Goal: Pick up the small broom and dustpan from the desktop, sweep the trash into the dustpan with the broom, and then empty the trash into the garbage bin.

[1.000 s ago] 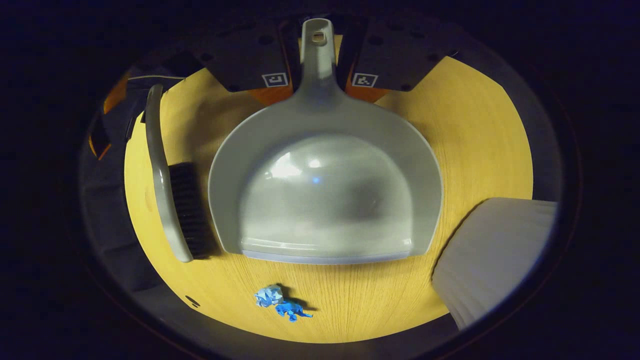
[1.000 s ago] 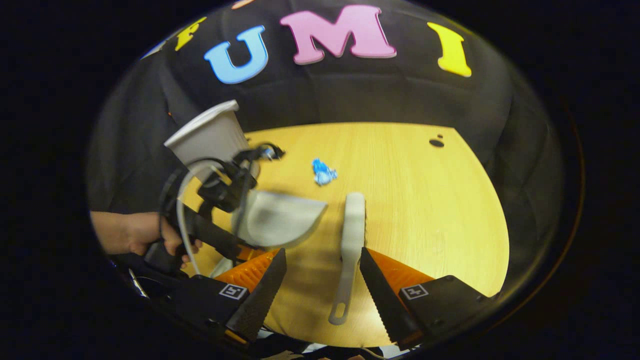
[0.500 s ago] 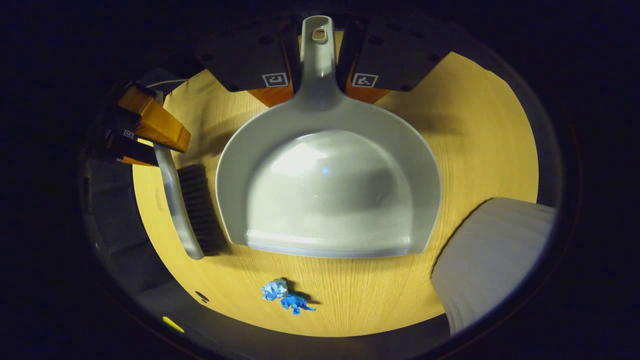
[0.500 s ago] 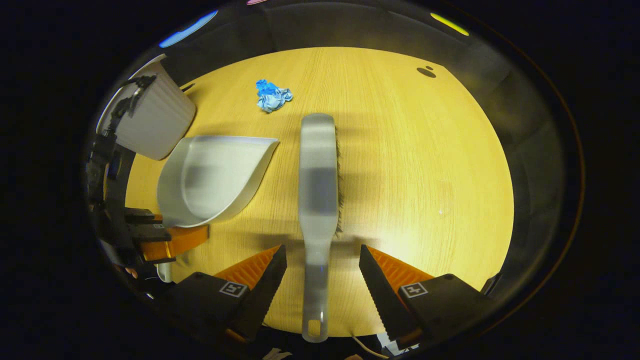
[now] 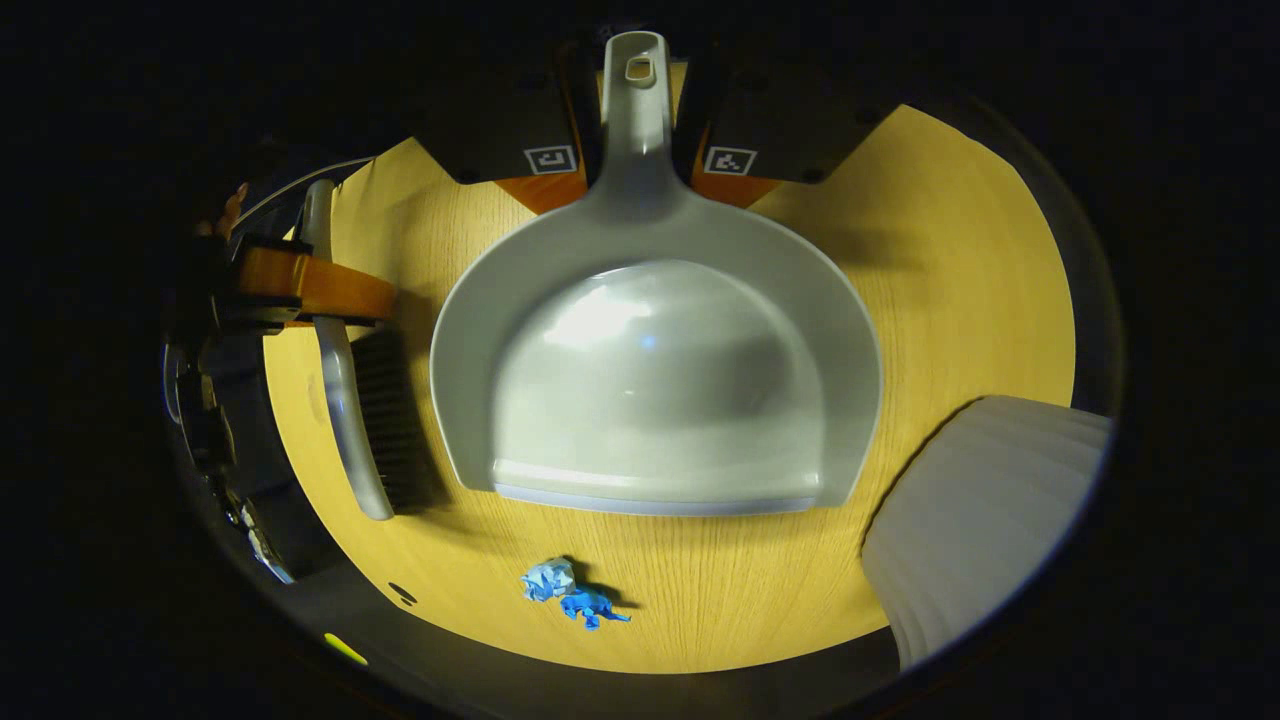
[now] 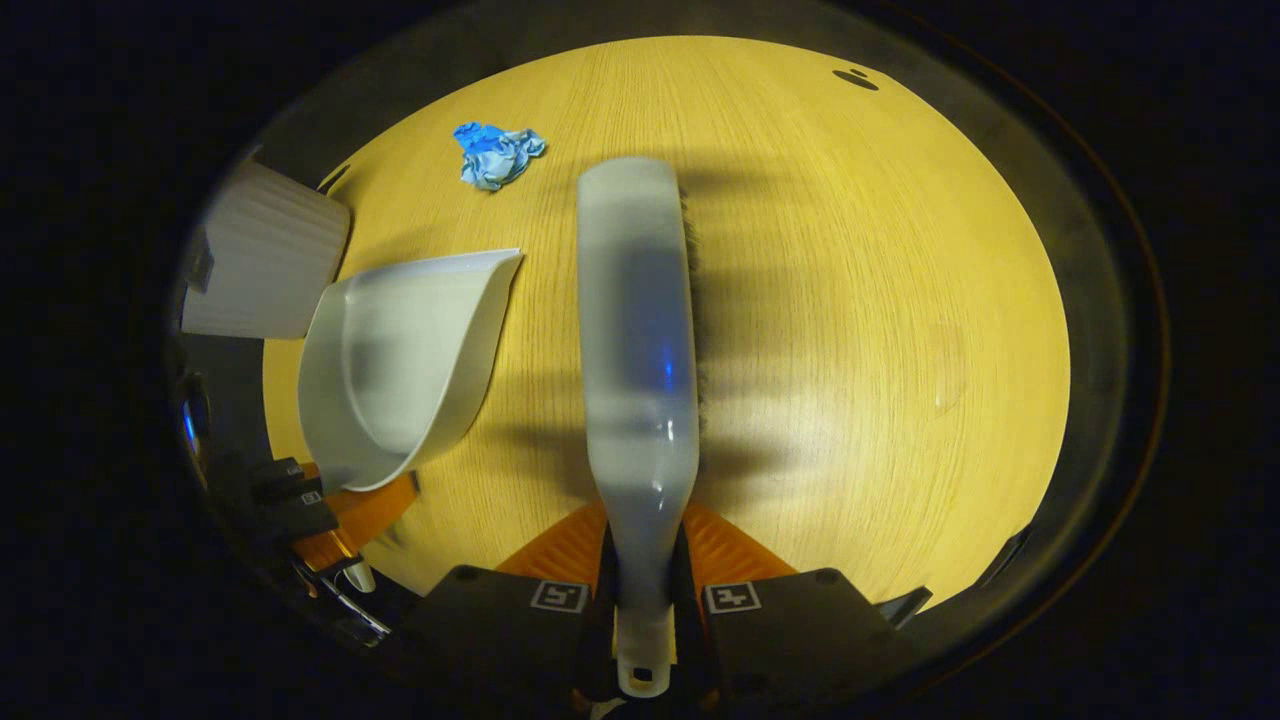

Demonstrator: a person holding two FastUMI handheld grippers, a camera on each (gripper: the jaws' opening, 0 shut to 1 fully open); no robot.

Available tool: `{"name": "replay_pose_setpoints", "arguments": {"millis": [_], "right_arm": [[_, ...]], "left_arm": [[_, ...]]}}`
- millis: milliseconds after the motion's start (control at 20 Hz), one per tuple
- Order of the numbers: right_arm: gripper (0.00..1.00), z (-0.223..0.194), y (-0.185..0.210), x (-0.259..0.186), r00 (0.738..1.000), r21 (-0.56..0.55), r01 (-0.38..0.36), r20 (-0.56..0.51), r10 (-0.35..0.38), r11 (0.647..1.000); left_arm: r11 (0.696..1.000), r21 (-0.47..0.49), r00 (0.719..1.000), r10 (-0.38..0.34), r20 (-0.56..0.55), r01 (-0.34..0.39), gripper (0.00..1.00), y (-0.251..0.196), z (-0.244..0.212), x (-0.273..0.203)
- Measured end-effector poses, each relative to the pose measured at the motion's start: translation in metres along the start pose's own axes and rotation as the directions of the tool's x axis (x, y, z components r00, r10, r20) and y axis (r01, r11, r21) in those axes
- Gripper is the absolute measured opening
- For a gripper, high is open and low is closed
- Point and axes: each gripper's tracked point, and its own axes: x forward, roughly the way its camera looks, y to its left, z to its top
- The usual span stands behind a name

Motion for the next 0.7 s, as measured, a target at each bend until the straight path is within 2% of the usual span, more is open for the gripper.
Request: {"name": "replay_pose_setpoints", "arguments": {"millis": [150,200,250,350,500,550,700], "right_arm": [[0.28,0.009,-0.002,-0.003,1.0,-0.063,-0.018,-0.011,0.017,0.998],[0.23,0.016,-0.006,-0.004,1.0,-0.098,-0.01,-0.007,0.01,0.995],[0.28,0.026,-0.01,-0.006,1.0,-0.138,0.001,0.001,-0.001,0.99],[0.28,0.061,-0.02,-0.017,0.999,-0.212,0.035,0.042,-0.027,0.977],[0.28,0.11,-0.023,-0.025,0.997,-0.255,0.054,0.075,-0.036,0.965],[0.28,0.128,-0.025,-0.025,0.994,-0.287,0.077,0.092,-0.053,0.955],[0.28,0.18,-0.029,-0.023,0.984,-0.424,0.157,0.143,-0.106,0.892]], "left_arm": [[1.0,0.005,1.0,-0.004,-0.003,0.004,0.3,0.001,-0.001,0.0],[1.0,0.016,1.0,-0.003,-0.005,0.003,0.3,0.003,-0.003,-0.001],[0.999,0.032,1.0,0.004,-0.013,-0.004,0.3,0.007,-0.004,-0.001],[0.997,0.073,0.999,0.016,-0.027,-0.014,0.3,0.015,-0.008,-0.003],[0.993,0.115,0.998,0.034,-0.047,-0.028,0.3,0.027,-0.013,-0.005],[0.991,0.126,0.998,0.042,-0.054,-0.035,0.3,0.031,-0.012,-0.006],[0.985,0.166,0.995,0.065,-0.071,-0.052,0.3,0.041,-0.007,-0.009]]}}
